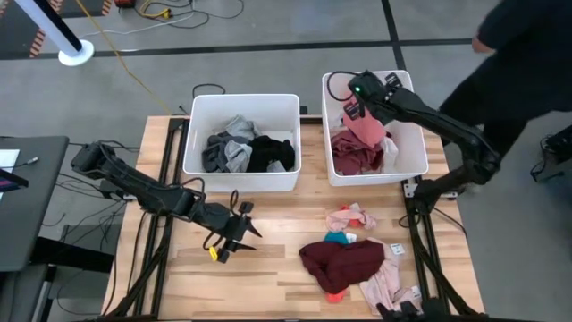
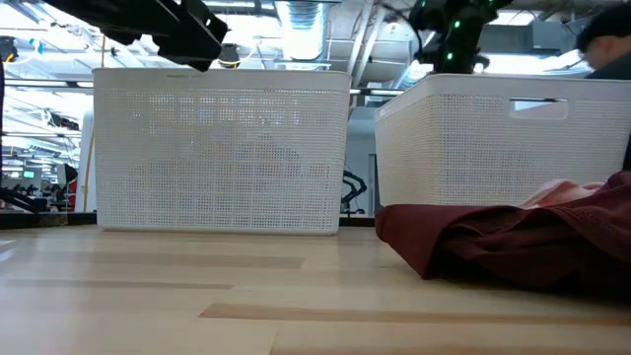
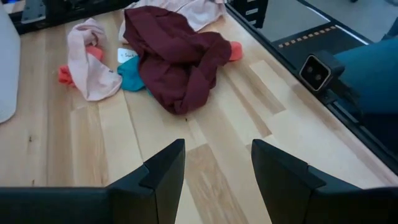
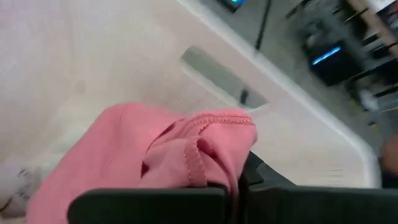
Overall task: Sort clothes
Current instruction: Put the pink underwear into the right white laundry organizer
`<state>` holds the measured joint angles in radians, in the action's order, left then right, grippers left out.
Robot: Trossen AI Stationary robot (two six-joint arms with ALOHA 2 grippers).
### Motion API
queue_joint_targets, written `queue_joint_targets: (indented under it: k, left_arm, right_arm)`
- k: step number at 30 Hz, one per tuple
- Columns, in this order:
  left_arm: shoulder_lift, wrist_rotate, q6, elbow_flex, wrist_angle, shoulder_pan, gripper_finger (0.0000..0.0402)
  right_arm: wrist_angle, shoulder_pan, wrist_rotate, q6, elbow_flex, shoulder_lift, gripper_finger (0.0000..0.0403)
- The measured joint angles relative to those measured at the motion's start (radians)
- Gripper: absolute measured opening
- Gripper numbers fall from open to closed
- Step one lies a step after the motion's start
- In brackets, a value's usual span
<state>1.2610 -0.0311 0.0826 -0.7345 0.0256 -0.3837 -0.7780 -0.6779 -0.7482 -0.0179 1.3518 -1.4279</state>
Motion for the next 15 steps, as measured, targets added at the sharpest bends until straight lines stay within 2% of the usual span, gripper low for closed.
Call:
queue_joint_targets:
  k: [8, 15]
  left_arm:
    - [0.0, 0.0, 0.004, 0.0, 0.049, -0.017, 0.0181]
    - [0.0, 0.0, 0.005, 0.0, 0.056, -0.021, 0.0181]
  right_arm:
    - [-0.095, -0.089, 0.255, 0.074, 0.0, -0.101, 0.0024]
    - [-0.168, -0.103, 0.281, 0.088, 0.0, -0.137, 0.0078]
